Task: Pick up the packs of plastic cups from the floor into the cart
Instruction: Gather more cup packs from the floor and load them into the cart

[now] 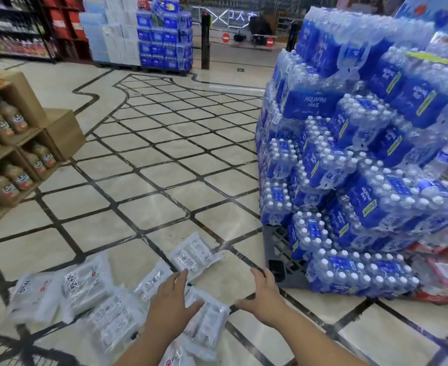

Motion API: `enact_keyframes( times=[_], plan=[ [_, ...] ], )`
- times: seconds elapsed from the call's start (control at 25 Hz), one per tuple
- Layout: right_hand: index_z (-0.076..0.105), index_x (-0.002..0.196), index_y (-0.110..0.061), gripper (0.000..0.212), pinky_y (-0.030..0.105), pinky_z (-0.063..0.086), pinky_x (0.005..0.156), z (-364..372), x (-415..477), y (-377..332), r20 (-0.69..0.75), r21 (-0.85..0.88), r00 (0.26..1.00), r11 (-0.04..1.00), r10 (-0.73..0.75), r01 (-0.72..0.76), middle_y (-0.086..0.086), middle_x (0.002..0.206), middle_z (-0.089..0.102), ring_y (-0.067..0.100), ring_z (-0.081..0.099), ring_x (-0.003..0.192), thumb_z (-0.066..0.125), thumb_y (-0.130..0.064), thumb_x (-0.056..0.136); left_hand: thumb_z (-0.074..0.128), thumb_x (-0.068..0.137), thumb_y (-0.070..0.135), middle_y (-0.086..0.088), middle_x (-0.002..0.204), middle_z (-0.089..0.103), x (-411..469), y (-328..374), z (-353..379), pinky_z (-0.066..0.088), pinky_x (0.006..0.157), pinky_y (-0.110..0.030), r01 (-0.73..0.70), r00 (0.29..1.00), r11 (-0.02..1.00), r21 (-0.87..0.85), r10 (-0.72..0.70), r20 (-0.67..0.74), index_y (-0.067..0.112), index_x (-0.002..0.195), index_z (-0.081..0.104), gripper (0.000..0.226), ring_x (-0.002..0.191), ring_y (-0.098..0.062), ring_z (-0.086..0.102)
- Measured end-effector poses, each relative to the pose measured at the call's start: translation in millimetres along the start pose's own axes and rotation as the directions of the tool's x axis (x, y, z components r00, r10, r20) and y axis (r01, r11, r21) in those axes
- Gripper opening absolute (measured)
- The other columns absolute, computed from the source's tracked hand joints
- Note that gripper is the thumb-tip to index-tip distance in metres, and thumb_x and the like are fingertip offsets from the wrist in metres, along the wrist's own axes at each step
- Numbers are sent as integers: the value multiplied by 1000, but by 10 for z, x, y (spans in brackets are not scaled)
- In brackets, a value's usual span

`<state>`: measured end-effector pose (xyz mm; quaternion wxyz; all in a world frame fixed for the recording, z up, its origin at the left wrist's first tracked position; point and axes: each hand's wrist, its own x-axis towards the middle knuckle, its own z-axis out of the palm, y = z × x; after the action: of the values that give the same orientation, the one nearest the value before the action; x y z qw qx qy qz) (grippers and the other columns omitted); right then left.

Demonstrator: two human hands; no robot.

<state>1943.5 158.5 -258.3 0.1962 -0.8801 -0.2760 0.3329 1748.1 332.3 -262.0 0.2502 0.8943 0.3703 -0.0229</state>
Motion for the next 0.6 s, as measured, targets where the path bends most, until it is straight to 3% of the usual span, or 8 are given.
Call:
enact_keyframes(
  times=[0.36, 0.6],
  plan=[
    [7, 162, -31, 106, 44, 27, 120, -104, 888, -342, 162, -96, 980, 987, -113, 130, 3, 168, -13, 29, 12, 154, 73, -58, 84, 48, 92, 72, 3, 165, 21, 495, -93, -31, 32, 117, -36, 168, 984, 985, -30, -169, -58, 29, 162, 12, 89, 149, -21, 25],
    [7, 161, -32, 105, 43, 31, 118, -359, 1702, -256, 391, -290, 896, 896, -210, 337, 4, 168, -12, 30, 17, 153, 73, -59, 83, 52, 91, 71, 0, 165, 23, 861, 164, 261, 33, 117, -42, 402, 908, 910, -98, -410, -84, 27, 162, 16, 92, 149, -24, 27]
  ],
)
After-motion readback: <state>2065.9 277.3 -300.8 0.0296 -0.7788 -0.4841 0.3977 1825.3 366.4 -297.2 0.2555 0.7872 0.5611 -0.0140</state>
